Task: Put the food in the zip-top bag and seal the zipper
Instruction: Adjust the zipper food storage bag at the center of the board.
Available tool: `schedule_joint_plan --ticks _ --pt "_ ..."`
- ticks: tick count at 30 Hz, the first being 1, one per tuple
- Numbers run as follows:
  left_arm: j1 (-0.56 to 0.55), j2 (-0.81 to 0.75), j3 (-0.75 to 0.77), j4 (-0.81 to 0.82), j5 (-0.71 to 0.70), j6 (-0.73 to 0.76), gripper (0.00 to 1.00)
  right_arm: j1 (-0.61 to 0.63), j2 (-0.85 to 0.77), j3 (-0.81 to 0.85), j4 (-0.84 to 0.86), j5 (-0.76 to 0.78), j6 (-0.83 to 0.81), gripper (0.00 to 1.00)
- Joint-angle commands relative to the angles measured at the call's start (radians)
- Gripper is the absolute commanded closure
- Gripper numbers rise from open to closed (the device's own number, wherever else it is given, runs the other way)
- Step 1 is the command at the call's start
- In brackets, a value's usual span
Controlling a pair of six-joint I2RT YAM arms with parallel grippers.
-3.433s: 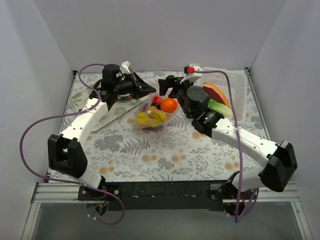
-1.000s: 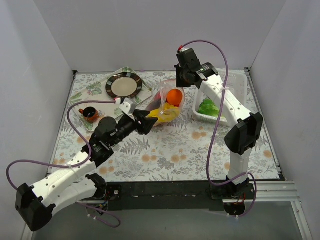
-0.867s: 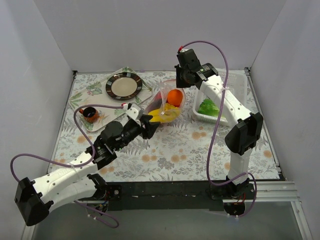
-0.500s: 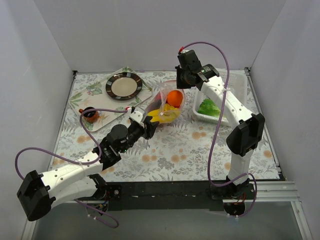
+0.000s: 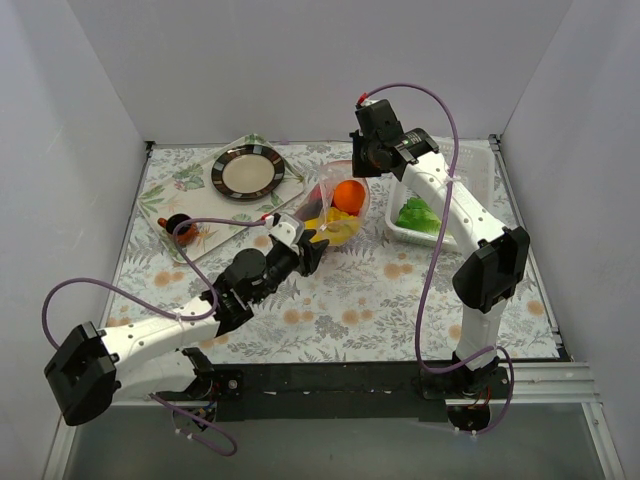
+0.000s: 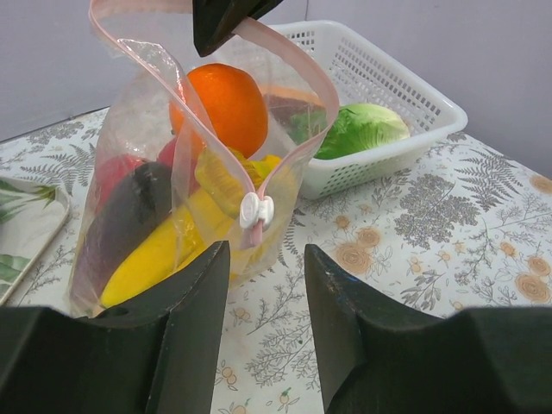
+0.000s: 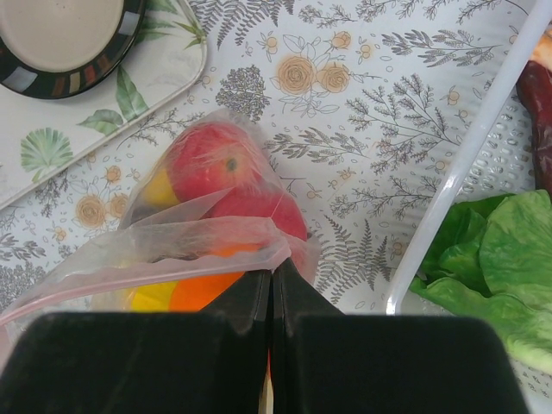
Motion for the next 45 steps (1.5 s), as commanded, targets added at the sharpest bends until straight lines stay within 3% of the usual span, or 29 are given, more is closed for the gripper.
schedule_joint_plan --ticks 1,9,17,25,30,35,39,43,45 --pt "-0.008 0.018 -0.022 0.101 -0.042 0.021 0.61 -0.003 -0.061 0.011 0.019 -0.008 0.014 0.99" --pt "-0.008 0.046 -0.085 0.256 -0.105 0.034 0.69 -0.003 -0.065 0.006 0.014 -0.009 0.011 0.99" --pt "-0.01 0.071 -0.135 0.409 -0.09 0.05 0.71 -0.003 -0.066 -0.005 0.01 -0.019 0.011 0.99" --pt "-0.008 0.135 -0.174 0.536 -0.067 0.08 0.78 -0.003 -0.08 -0.003 0.008 -0.022 0.009 0.99" --pt "-0.01 0.166 -0.168 0.578 -0.079 0.085 0.69 -0.003 -0.085 0.0 0.0 -0.025 0.008 0.99" --pt "-0.01 0.195 -0.158 0.599 -0.088 0.103 0.71 -0.003 -0.089 -0.003 0.0 -0.028 0.008 0.99" --pt "-0.01 0.202 -0.168 0.63 -0.111 0.108 0.81 -0.003 -0.094 -0.005 -0.001 -0.028 0.006 0.99" --pt "-0.008 0.207 -0.16 0.63 -0.119 0.113 1.0 -0.001 -0.101 -0.011 -0.001 -0.031 0.006 0.99" --pt "-0.01 0.201 -0.161 0.646 -0.136 0.116 1.0 -0.001 -0.109 -0.029 0.0 -0.034 0.006 0.99"
